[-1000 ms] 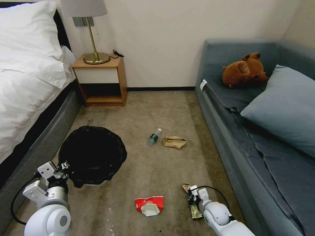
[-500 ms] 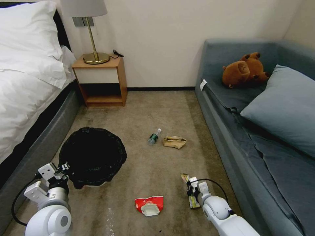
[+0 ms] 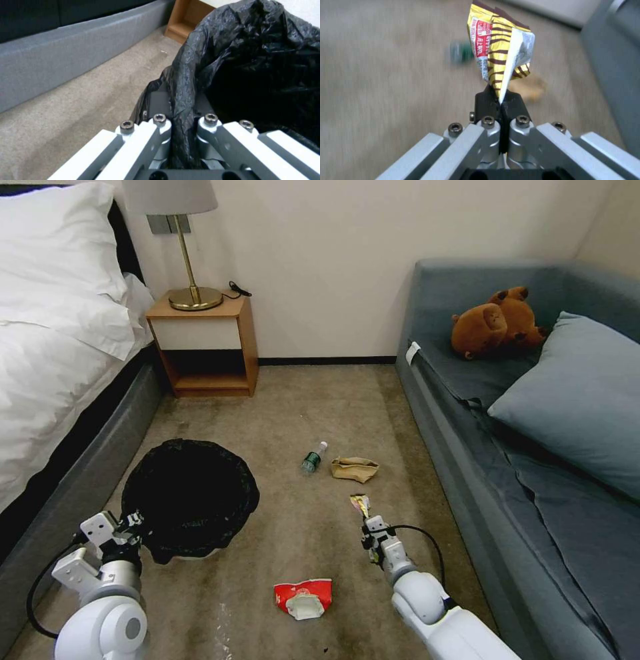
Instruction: Pick up the trash bin, then pick up the garbage on the floor and place it into the trash bin.
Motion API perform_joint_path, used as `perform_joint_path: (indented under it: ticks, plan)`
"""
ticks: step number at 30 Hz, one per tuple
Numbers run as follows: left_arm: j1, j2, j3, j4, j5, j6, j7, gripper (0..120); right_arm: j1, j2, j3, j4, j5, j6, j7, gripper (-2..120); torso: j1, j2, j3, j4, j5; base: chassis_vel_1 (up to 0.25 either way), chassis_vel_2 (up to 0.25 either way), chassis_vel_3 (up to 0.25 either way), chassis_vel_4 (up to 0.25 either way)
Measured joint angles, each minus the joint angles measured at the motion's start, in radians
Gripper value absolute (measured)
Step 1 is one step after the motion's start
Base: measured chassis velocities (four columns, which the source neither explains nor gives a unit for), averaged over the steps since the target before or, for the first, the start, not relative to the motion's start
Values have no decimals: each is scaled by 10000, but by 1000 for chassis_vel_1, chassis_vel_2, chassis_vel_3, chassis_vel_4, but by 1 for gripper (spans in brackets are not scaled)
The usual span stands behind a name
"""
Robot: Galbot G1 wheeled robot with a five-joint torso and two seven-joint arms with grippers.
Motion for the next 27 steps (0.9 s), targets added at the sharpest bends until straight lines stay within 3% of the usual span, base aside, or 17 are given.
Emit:
perform_joint_path:
  ticks: [1, 4, 9, 19, 23, 27]
  plan:
    - [0, 0, 0, 0, 0, 0, 0, 4, 0, 0, 0, 0, 0, 0, 0, 0, 0, 0, 0, 0, 0, 0, 0, 0, 0]
    - [-53, -49, 112, 123, 62, -6, 3, 4, 250, 111, -807, 423, -500, 1452, 1065, 0, 0, 0, 0, -1, -4, 0, 0, 0, 0]
    - [-103, -73, 180, 132, 117, -2, 5, 4, 688, 346, -1482, 985, -336, 2656, 1943, 0, 0, 0, -1, 4, -2, 0, 0, 0, 0]
    - [-185, -94, 264, 347, 121, 3, -14, 4, 1380, 276, -2224, 2457, -278, 2930, 2130, 0, -1, 0, 0, 0, -4, 0, 0, 0, 0]
    - [-300, -237, 529, 611, 241, -111, -6, 4, 2067, 1074, -2466, 2230, -879, 3433, 1656, 0, -1, 0, 0, -1, -4, 0, 0, 0, 0]
    - [-419, -350, 636, 698, 273, -114, -5, 4, 3190, 1661, -3277, 1823, -732, 3549, 1617, 0, -1, -1, 0, 0, -3, 0, 0, 0, 0]
